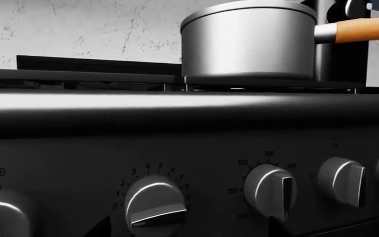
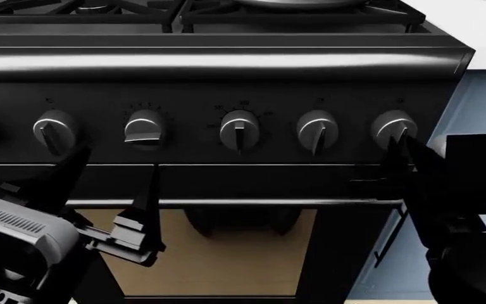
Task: Pick the croissant and place it on the pan. Then turn on the stove to warm the croissant.
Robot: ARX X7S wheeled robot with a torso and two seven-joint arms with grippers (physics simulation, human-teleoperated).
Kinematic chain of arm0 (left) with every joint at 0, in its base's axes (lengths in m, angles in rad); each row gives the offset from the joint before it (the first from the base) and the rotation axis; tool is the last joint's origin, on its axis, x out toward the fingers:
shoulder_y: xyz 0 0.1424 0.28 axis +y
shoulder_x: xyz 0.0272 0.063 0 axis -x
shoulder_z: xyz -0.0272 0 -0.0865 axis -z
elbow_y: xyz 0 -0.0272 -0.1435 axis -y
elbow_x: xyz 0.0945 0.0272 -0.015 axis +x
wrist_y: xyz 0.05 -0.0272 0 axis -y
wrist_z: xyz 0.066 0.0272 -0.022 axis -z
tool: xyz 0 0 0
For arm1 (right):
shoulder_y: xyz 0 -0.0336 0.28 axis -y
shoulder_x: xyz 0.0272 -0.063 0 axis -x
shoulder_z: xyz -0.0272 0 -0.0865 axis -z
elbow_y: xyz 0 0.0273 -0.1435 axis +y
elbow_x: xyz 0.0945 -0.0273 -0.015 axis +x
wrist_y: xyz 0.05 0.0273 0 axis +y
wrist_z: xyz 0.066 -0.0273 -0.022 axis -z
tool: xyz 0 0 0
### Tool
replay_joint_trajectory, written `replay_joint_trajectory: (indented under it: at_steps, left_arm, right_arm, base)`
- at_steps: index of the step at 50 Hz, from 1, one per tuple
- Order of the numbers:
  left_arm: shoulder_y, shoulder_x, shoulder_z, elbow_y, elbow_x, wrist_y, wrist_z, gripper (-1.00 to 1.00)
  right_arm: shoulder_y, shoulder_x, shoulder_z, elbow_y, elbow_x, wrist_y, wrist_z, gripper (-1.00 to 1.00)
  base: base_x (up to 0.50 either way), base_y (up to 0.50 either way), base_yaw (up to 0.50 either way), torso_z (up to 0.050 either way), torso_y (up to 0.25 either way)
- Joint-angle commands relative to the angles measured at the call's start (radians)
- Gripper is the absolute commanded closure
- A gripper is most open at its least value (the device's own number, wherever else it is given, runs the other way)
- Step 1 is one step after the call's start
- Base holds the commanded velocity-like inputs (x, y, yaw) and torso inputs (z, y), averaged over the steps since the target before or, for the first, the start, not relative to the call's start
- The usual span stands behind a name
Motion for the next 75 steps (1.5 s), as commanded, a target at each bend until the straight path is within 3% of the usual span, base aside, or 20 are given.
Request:
replay_joint_trajectory:
  at_steps: [1,75]
  left_arm:
    - [0.007,0.000,-0.002,-0.007,-0.008,0.012,0.006,-1.00]
    - [0.038,-0.015,-0.020,-0.024,-0.010,0.049,0.017,-1.00]
  right_arm:
    - [0.016,-0.015,-0.007,0.007,-0.011,0.018,-0.004,1.00]
    - [0.251,-0.035,-0.294,-0.140,-0.383,0.469,-0.020,1.00]
  base:
    - [0.01,0.00,0.00,0.000,0.000]
    - [0.00,0.00,0.00,0.000,0.000]
